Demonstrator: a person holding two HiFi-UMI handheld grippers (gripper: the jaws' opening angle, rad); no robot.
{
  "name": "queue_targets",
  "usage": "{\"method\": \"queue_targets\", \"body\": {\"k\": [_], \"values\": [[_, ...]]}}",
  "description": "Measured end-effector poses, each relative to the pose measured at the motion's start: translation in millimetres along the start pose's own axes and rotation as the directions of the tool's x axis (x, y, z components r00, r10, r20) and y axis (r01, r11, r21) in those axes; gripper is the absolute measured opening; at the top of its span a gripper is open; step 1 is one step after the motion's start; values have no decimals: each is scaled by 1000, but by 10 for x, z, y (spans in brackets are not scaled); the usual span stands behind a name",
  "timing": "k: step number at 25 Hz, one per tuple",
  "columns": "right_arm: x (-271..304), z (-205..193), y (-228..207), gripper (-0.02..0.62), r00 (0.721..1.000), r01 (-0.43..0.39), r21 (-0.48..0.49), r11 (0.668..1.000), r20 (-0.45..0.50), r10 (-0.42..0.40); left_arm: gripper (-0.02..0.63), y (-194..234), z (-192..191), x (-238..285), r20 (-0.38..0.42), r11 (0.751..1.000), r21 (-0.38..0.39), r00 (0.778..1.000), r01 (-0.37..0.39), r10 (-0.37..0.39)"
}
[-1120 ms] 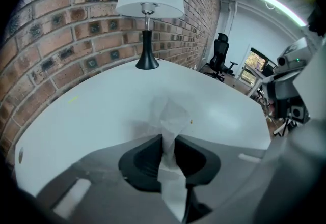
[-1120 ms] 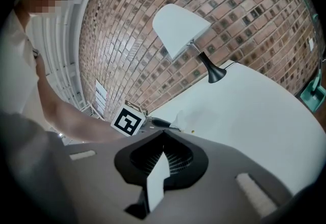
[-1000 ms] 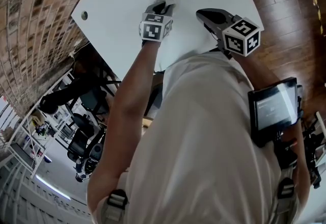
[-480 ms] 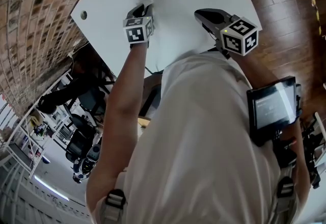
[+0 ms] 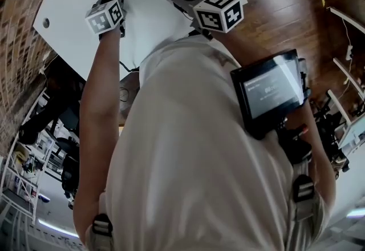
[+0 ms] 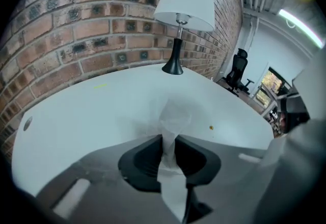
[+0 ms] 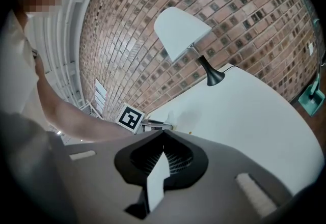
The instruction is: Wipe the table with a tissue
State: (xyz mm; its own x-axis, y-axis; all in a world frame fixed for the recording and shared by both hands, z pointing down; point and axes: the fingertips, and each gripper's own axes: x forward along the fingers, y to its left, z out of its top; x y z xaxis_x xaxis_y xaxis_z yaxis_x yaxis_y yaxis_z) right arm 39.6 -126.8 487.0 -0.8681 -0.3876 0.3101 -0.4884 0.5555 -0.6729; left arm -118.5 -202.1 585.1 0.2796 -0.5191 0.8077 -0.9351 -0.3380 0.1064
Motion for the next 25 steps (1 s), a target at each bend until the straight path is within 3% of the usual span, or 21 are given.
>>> {"method": "queue_targets", "body": {"k": [2,6,11,17,20,25], "values": [[-28,28,-50,8,1000,9,7,1000,15,-9,70,-58,82,42,12,1000,-15,1000,-2,2],[-115,25,-124,8,999,26,18,999,24,-27,71,-196,102,157,-12,998,57,1000,-8,9],[-134,26,-176,8,998,44,28,999,35,-45,72,-157,93,225,-26,996,91,1000,14,-12],[-153,20,-209,8,998,51,35,998,42,-52,67,-173,88,265,-35,987,147,997,-58,64],[-149,20,-204,8,998,52,30,998,39,-53,67,-289,122,306,-29,984,170,998,-46,51],[-158,11,-213,8,997,63,30,998,38,-64,66,-525,188,413,-33,955,297,999,-25,36]]}}
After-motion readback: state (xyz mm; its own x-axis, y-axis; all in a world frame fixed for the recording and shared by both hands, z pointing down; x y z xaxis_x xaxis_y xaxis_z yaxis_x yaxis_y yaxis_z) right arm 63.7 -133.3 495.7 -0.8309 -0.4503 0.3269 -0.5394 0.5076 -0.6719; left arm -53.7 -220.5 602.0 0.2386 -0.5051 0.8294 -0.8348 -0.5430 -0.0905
